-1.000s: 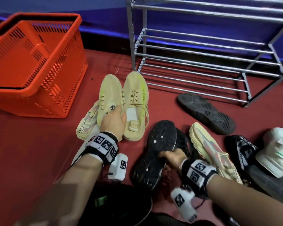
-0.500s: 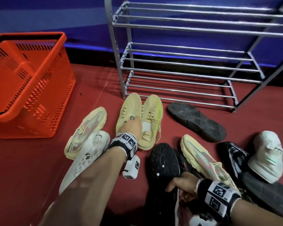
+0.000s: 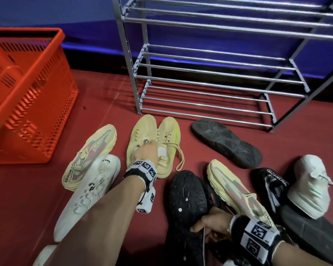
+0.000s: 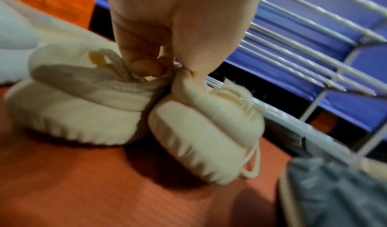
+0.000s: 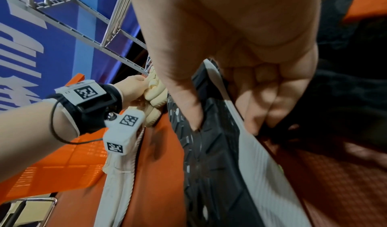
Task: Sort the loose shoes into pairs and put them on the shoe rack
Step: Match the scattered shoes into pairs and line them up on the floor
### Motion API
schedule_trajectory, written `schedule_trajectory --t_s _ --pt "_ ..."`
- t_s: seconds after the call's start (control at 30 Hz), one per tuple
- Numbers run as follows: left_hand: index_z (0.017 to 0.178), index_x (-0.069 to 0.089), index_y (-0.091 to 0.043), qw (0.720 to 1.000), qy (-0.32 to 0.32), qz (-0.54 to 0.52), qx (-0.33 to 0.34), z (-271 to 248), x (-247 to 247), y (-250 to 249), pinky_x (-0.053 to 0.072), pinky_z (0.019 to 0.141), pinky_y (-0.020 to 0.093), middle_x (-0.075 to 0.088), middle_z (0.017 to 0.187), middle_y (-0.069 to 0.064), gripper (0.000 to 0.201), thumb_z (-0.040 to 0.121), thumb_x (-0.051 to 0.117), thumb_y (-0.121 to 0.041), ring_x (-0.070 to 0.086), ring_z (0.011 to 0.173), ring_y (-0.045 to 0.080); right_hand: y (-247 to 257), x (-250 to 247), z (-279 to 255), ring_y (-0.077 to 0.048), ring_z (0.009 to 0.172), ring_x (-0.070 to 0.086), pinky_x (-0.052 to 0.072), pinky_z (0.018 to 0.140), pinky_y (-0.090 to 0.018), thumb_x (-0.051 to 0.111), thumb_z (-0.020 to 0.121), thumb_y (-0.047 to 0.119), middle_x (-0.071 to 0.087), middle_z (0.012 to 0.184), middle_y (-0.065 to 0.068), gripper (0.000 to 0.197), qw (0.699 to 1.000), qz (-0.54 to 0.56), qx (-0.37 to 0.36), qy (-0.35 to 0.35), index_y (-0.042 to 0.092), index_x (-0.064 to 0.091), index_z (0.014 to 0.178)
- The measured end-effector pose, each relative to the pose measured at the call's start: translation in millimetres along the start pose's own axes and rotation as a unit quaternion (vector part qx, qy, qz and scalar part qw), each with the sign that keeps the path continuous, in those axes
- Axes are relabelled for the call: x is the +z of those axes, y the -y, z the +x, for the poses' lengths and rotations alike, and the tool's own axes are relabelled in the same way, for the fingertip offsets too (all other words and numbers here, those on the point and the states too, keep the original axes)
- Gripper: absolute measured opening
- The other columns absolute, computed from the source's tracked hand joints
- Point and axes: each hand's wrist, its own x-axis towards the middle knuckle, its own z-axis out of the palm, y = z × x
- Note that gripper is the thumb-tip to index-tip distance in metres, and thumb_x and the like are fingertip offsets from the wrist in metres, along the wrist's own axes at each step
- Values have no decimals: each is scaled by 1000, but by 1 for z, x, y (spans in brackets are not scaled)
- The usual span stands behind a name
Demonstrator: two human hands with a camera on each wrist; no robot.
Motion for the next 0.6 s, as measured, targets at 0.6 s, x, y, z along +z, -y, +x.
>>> schedule_trajectory --t_s 0.6 --pt "103 59 -11 949 23 -302 -92 -126 24 66 45 82 28 62 92 2 18 90 58 -23 63 94 24 -9 28 -22 -16 44 48 37 44 -23 77 69 26 52 52 -1 27 981 -19 -99 -163 15 53 64"
